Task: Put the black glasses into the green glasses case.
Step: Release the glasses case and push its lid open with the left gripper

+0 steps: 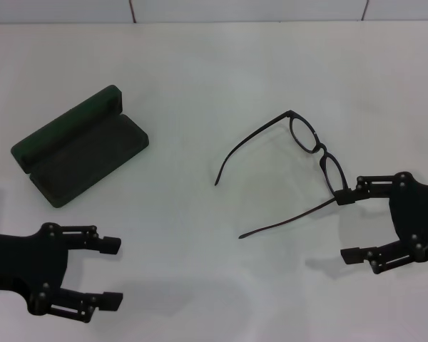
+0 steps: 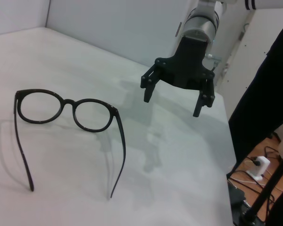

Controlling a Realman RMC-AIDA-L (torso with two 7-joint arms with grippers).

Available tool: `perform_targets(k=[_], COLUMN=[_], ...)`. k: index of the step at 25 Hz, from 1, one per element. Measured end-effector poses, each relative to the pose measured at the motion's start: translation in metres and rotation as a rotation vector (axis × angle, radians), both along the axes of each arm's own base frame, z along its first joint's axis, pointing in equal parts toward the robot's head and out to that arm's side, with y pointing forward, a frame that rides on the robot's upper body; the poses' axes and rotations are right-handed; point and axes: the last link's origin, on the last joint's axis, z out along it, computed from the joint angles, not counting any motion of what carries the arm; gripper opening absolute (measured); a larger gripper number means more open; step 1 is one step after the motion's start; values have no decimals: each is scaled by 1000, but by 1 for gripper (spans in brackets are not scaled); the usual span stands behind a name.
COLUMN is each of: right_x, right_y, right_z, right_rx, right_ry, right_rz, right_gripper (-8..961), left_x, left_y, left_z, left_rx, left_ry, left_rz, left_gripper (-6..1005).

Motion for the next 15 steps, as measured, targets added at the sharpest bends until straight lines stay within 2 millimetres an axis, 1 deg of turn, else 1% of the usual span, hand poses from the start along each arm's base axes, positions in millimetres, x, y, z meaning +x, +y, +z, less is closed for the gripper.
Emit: perform_targets(k=[15], right_x=[0], right_y=[-1], right_z=[0], right_rx=[-1], right_ry=[-2], right_rz=[2], right_gripper=[873], left_x=[-1], left_y=[2], left_z=[4], left_rx=[29], left_ry=[-15], left_rz=[24], left_gripper=[859])
